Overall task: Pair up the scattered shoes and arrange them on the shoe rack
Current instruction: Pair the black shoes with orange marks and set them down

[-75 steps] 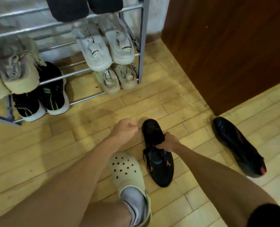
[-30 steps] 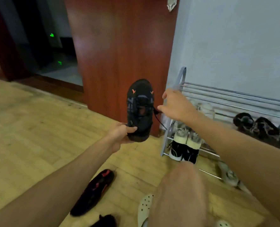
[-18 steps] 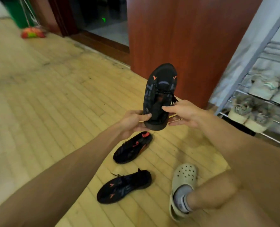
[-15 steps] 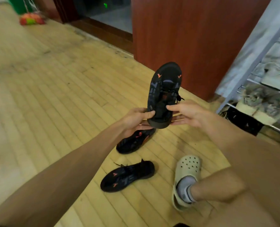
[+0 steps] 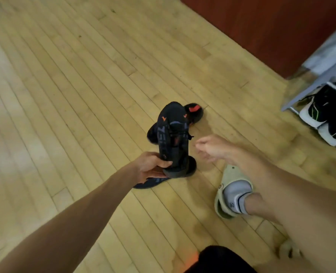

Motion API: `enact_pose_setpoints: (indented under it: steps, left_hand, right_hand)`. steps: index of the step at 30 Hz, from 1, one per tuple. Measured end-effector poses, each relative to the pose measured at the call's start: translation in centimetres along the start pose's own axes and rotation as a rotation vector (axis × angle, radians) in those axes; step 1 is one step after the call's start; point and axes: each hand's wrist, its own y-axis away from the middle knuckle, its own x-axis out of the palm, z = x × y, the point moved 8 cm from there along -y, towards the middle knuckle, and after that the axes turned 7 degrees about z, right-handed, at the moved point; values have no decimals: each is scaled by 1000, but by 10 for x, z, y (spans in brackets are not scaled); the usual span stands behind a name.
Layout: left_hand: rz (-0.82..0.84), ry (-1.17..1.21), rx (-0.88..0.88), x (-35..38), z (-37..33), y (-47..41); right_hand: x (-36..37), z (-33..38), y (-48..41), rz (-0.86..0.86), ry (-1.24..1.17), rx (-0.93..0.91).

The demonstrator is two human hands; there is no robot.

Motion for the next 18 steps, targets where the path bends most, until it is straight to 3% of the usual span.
enact_pose_setpoints:
  steps: [3,10,14,18]
  left_hand:
    - [-126,43,-30,-23,31,-7]
    - [-310,223,-34,-50,86,-17]
    - [-403,301,6,-56,89,-19]
    - [-478,351,16,-60,100,-17]
  right_hand:
    - [-3,-22,-30,-73,161,24]
    - [35,-55,-89,-28,334,49]
    - [60,-60,-104,23,235,91]
    - [58,-74,-115,-70,45,200]
